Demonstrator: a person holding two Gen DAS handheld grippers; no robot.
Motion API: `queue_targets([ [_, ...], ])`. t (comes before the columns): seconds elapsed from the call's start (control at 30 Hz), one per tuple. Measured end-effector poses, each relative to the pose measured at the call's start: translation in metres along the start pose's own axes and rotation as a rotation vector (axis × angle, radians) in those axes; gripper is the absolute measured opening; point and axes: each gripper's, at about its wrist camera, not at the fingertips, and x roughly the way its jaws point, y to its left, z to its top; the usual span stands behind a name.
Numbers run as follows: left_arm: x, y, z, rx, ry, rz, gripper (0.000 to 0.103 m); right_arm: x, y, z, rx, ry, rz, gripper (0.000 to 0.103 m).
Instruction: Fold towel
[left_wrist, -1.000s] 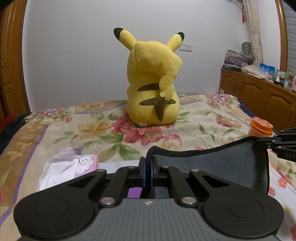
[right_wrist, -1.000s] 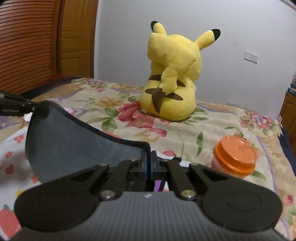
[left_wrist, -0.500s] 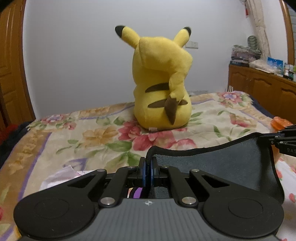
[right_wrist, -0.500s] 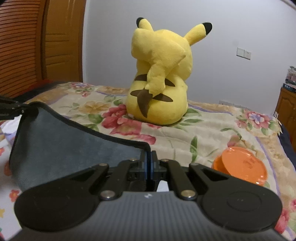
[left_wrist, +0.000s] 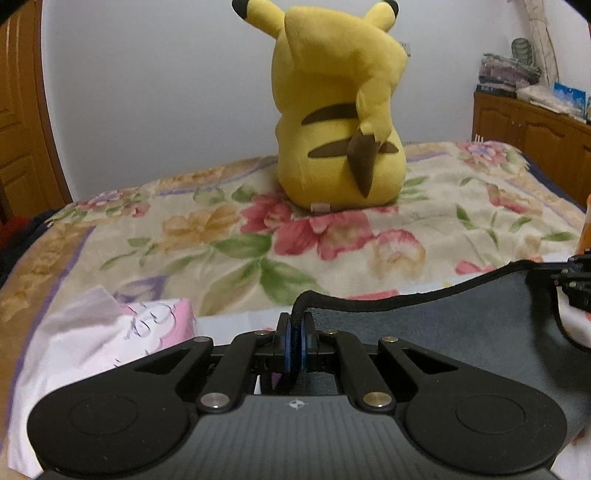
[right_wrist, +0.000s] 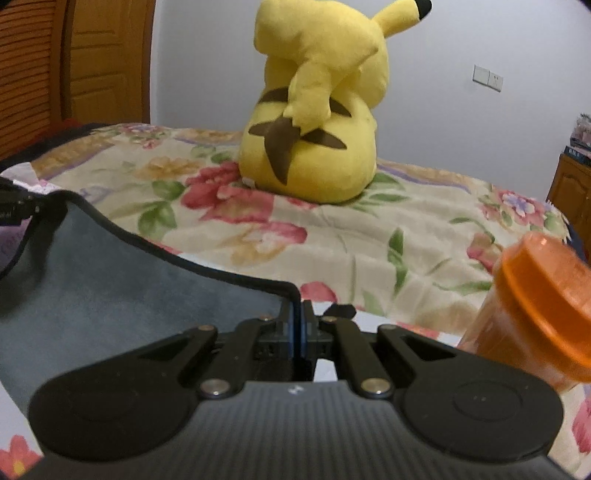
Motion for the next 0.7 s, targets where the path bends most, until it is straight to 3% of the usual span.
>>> queue_targets([
  [0.3, 0.007, -0.007, -0.004, 0.007, 0.009, 0.012, 0.015, 0.011, -0.004, -0.007, 0.062, 0.032, -0.002, 0.005],
  [0.43, 0.001, -0.009, -0.003, 0.007, 0.006, 0.011, 0.047, 0.008, -0.003, -0.005, 0.065, 0.048, -0.015, 0.013],
  [0.5, -0.005, -0.011, -0.003, 0.01, 0.003, 0.013, 0.053, 0.003, -0.003, -0.004, 0.068, 0.047, -0.017, 0.015],
  [0.57, -0.011, -0.013, -0.002, 0.013, 0.007, 0.013, 0.057, -0.003, -0.004, -0.002, 0.078, 0.046, -0.019, 0.032],
  [0.6, -0.014, -0.013, -0.001, 0.013, 0.011, 0.011, 0.058, -0.007, -0.004, -0.001, 0.082, 0.042, -0.02, 0.046],
  [0.7, -0.026, -0.011, 0.0, -0.005, 0.018, 0.003, 0.063, -0.023, -0.005, 0.005, 0.1, 0.027, -0.006, 0.047],
])
